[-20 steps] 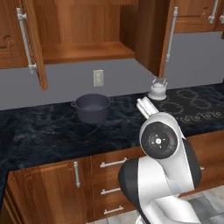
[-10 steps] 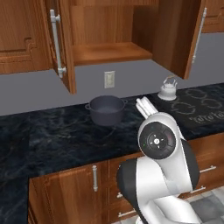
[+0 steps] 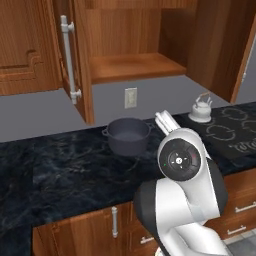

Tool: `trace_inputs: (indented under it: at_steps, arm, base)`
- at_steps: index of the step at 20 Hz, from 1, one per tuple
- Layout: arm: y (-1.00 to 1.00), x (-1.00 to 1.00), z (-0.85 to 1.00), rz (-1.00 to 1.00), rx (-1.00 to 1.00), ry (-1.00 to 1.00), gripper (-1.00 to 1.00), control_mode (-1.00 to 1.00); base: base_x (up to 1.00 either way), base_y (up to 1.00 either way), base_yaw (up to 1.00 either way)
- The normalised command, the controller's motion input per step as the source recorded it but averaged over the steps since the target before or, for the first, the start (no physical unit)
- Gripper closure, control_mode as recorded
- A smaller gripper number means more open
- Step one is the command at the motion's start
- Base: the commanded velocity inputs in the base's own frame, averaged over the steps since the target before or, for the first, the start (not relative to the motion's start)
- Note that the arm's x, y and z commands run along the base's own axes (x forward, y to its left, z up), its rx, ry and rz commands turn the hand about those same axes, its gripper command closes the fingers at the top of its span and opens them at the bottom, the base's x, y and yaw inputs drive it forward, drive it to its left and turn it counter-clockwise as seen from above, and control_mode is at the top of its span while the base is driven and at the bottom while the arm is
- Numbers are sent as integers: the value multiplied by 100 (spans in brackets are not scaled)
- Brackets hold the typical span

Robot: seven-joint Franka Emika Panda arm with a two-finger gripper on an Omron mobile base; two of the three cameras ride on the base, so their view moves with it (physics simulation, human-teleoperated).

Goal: Pick the kettle from the cabinet and place it on a stove burner. Then pick the pot from the counter and place it on another stove burner. Finally, turn both burners on.

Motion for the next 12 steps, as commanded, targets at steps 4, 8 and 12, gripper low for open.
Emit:
trace_inputs:
  at_steps: [4, 8, 12]
  arm:
    - [0, 0, 0, 0, 0, 0, -100, 100]
    - [0, 0, 0, 0, 0, 0, -100, 100]
    - [0, 0, 0, 0, 0, 0, -100, 100]
  base:
    - [44, 0, 0]
    - [45, 0, 0]
    - [48, 0, 0]
